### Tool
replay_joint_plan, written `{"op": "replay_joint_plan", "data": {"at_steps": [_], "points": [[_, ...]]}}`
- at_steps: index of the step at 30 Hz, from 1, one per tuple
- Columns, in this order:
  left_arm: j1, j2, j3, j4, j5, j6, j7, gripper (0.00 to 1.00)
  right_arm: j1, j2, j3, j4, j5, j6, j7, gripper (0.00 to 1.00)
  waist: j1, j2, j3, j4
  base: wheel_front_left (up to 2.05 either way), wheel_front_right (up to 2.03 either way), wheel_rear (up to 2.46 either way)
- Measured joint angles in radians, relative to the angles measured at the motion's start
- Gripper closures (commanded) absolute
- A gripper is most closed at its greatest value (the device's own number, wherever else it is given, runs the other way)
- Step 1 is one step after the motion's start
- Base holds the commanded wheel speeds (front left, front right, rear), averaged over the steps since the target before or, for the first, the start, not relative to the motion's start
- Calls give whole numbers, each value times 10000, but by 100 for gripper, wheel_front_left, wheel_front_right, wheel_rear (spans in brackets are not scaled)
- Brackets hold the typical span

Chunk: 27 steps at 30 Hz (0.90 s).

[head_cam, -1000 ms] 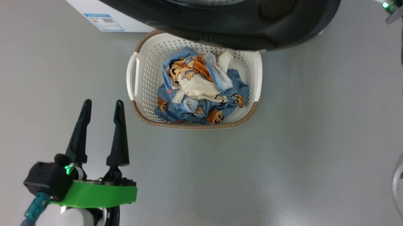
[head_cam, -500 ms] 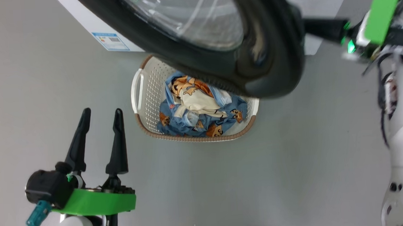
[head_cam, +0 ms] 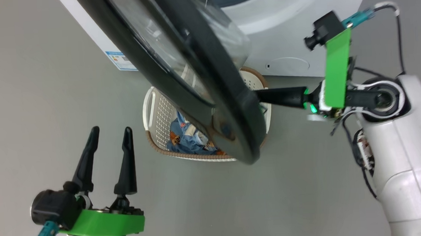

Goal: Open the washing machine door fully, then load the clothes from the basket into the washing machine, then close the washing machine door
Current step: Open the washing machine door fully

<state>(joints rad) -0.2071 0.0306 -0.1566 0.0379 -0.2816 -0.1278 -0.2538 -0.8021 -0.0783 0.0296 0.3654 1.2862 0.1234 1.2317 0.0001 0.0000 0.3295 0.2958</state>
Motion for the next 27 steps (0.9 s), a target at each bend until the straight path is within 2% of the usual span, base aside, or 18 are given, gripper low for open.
{"op": "replay_joint_plan", "data": {"at_steps": [15, 23, 27], "points": [[199, 2, 186, -2, 59, 0, 0, 0, 506, -46, 3350, 242, 2320, 0, -2341, 100, -1, 0, -535, 141, 0, 0, 0], [424, 4, 462, 8, 59, 0, 0, 0, 511, -59, 4753, 337, 3509, 0, -3522, 100, -1, 0, -736, 91, 0, 0, 0], [433, 4, 608, 10, 84, 0, 0, 0, 514, -54, 4984, 424, 3841, 0, -3921, 100, -1, 0, -848, -19, 0, 0, 0]]}}
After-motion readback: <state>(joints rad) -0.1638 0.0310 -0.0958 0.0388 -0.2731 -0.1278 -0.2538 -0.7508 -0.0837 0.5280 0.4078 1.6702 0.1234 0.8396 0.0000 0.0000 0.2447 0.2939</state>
